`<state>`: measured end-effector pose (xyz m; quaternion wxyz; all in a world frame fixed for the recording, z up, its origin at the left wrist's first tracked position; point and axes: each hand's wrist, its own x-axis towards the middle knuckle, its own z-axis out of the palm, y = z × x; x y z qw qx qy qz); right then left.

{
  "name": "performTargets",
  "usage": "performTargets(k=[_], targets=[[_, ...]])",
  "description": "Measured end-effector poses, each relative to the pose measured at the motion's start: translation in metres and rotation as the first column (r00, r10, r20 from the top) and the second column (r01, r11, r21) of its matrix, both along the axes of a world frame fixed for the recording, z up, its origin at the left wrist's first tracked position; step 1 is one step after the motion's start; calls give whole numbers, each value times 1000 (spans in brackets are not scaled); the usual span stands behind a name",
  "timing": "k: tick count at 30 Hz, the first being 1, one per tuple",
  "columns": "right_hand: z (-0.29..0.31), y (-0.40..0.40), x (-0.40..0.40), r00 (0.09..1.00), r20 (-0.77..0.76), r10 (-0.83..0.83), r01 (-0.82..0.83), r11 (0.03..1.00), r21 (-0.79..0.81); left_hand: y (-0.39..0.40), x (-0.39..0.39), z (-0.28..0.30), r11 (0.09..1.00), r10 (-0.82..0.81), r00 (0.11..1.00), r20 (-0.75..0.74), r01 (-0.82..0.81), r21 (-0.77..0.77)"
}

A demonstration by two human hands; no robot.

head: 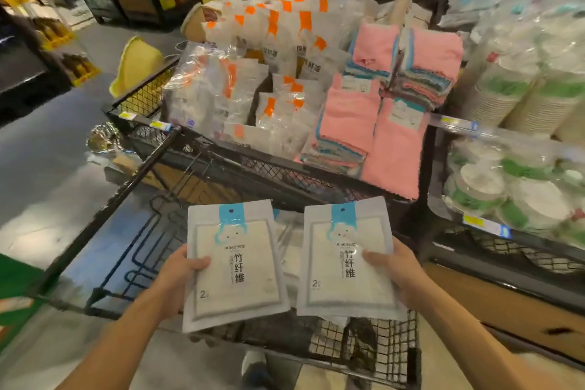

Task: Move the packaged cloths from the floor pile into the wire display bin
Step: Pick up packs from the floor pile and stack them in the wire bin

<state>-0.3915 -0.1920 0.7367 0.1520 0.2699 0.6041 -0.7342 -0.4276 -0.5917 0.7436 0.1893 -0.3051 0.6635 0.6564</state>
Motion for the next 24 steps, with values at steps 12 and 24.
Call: performTargets(k=[12, 24], targets=[[-70, -78, -56, 938, 214, -273, 257, 961, 100, -54, -182, -116, 932, -360, 919, 162, 361, 21], [-178, -104, -105, 890, 341, -303, 146, 897, 416, -24, -211, -206, 788, -531, 834, 148, 551, -276]])
